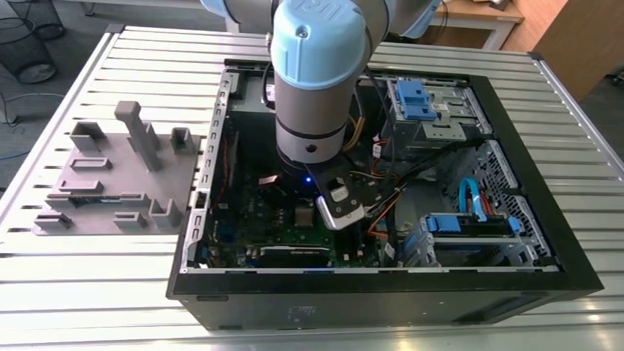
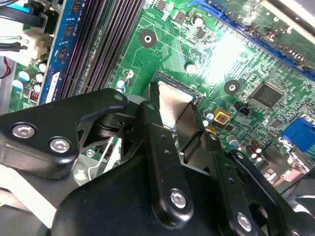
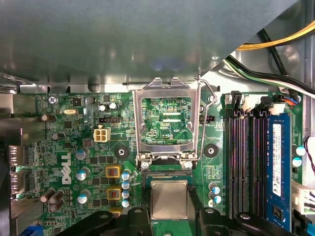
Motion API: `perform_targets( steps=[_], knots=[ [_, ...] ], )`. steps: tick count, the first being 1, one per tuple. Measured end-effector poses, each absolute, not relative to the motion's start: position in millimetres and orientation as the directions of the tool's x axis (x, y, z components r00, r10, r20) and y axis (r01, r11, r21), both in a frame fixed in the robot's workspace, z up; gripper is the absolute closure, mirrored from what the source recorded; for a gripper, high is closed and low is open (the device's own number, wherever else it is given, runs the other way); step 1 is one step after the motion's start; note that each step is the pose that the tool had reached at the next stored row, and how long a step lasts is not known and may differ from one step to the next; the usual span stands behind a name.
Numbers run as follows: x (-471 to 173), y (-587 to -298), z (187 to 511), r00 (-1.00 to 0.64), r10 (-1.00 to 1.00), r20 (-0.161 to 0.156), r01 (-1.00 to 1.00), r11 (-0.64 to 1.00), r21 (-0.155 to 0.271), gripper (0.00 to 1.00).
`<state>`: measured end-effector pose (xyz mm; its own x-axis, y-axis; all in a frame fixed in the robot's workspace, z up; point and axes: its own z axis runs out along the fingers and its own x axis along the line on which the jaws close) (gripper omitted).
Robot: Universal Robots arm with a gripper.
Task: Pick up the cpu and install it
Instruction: 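Place the cpu into insertion slot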
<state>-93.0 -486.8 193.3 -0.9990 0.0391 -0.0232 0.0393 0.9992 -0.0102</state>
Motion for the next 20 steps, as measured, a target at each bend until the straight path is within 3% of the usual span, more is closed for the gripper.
perform_targets(
  steps=[20],
  knots=[
    [-93.6, -486.9, 193.0, -0.999, 0.043, -0.023, 0.043, 0.999, -0.011, 0.62]
  ],
)
